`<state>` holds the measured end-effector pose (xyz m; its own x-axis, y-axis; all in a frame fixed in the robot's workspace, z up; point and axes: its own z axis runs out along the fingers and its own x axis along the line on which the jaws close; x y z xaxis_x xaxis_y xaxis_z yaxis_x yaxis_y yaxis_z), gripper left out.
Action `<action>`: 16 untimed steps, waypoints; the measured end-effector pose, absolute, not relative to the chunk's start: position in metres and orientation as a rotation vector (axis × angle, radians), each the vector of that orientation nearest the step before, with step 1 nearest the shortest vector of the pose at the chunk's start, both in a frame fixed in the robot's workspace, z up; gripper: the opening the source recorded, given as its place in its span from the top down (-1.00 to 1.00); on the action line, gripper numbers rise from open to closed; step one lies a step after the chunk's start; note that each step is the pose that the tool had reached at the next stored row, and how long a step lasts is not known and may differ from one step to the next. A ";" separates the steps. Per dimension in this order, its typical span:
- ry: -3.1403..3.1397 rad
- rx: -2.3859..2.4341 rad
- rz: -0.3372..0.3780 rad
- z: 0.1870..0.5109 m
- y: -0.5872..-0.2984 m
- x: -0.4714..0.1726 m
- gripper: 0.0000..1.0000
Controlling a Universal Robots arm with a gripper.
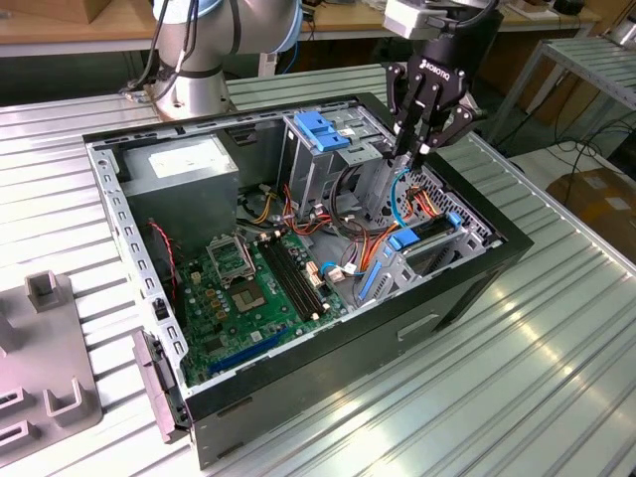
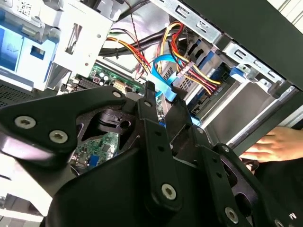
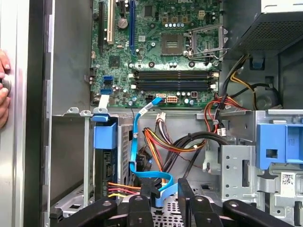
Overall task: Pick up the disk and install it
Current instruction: 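Insert the second disk wire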
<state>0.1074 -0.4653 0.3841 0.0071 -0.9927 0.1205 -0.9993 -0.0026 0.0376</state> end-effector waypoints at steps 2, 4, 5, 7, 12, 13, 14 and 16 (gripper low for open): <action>-2.134 2.144 0.095 0.383 -0.464 0.107 0.28; -2.133 2.143 0.097 0.381 -0.464 0.107 0.30; -2.131 2.141 0.101 0.380 -0.464 0.107 0.44; -2.116 2.125 0.131 0.377 -0.464 0.107 0.79; -2.068 2.073 0.224 0.362 -0.464 0.107 0.49; -2.067 2.072 0.226 0.361 -0.464 0.107 0.52; -2.066 2.071 0.228 0.361 -0.464 0.107 0.61; -2.063 2.068 0.233 0.360 -0.464 0.107 0.61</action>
<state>0.1075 -0.4636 0.3601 0.0071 -0.9660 0.2586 -0.9993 0.0027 0.0376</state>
